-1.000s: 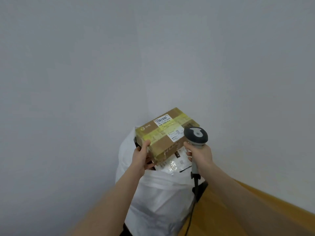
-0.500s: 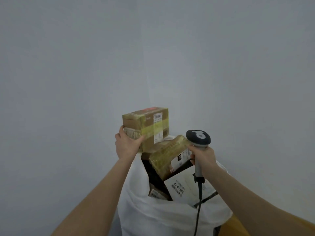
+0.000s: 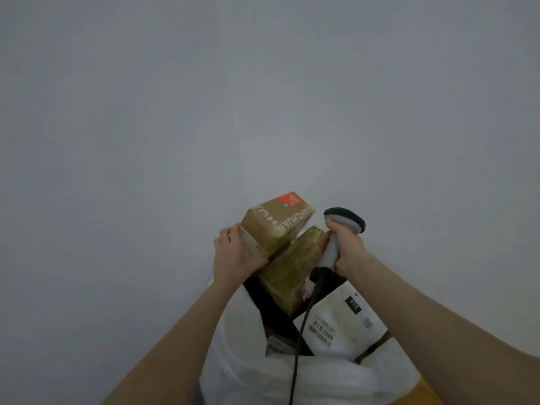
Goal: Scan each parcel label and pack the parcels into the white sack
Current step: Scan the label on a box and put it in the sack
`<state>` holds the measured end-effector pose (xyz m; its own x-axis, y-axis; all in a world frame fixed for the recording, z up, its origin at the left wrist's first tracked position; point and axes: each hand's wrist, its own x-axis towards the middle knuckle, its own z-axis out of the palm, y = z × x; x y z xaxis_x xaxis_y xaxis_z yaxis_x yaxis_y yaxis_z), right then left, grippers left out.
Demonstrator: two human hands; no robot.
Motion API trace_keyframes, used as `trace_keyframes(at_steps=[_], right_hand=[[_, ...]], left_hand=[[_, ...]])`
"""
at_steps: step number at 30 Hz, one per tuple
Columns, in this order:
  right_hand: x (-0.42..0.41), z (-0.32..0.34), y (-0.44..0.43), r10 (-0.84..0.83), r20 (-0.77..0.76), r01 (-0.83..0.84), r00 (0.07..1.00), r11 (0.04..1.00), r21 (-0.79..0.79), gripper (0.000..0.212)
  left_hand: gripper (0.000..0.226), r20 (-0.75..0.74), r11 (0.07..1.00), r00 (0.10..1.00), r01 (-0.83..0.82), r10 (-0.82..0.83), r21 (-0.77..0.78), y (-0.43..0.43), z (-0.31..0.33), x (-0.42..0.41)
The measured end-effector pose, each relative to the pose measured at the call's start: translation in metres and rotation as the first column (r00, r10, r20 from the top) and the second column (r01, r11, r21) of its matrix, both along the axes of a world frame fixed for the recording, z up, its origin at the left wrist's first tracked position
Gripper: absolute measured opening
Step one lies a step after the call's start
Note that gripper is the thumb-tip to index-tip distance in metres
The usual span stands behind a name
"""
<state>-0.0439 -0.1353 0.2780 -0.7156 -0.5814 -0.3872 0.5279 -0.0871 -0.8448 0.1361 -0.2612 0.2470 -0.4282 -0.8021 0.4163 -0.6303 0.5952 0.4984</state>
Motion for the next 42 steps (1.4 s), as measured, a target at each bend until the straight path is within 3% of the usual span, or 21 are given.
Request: trace_keyframes(at_steps=[3, 9, 11, 15, 22, 29, 33, 37, 42], right_hand=[[0.009, -0.003, -0.005, -0.049, 0.0, 0.049, 0.999, 0.998, 0.043, 0.031], [0.026, -0.016, 0.0, -0.176, -0.029, 0.177, 0.984, 0.98, 0.089, 0.036], [0.029, -0.019, 0.001, -0.202, 0.003, 0.201, 0.979, 0.976, 0.086, 0.039], [0.036, -0.015, -0.001, -0.151, 0.053, 0.148, 0.987, 0.987, 0.068, 0.027], [0.033, -0.013, 0.009, -0.164, 0.046, 0.161, 0.985, 0.985, 0.059, 0.023], [0.029, -0.031, 0.027, -0.183, -0.046, 0.188, 0.982, 0.972, 0.143, 0.022], [0.02, -0.033, 0.04, -0.166, -0.012, 0.167, 0.986, 0.981, 0.097, 0.02], [0.015, -0.03, 0.045, -0.091, -0.054, 0.096, 0.994, 0.991, 0.091, 0.031], [0.015, -0.031, 0.051, 0.017, -0.099, -0.007, 0.995, 0.995, 0.099, 0.022]], left_hand=[[0.097, 0.05, 0.991, 0.996, 0.079, -0.074, -0.107, -0.006, -0.015, 0.006], [0.098, 0.143, 0.968, 0.971, 0.212, -0.193, -0.132, -0.019, -0.022, 0.002], [0.097, 0.156, 0.961, 0.967, 0.226, -0.201, -0.162, -0.022, -0.024, -0.001], [0.095, 0.208, 0.936, 0.958, 0.248, -0.198, -0.25, -0.029, -0.023, 0.003], [0.081, 0.361, 0.922, 0.93, 0.196, -0.068, -0.334, -0.037, -0.02, 0.012], [0.084, 0.359, 0.85, 0.913, 0.337, -0.191, -0.405, -0.019, -0.022, 0.007], [0.095, 0.317, 0.879, 0.937, 0.271, -0.147, -0.393, 0.01, -0.03, 0.007], [0.096, 0.309, 0.89, 0.949, 0.195, -0.065, -0.411, 0.031, -0.034, 0.003], [0.096, 0.398, 0.941, 0.918, 0.137, -0.003, -0.309, 0.027, -0.038, 0.011]])
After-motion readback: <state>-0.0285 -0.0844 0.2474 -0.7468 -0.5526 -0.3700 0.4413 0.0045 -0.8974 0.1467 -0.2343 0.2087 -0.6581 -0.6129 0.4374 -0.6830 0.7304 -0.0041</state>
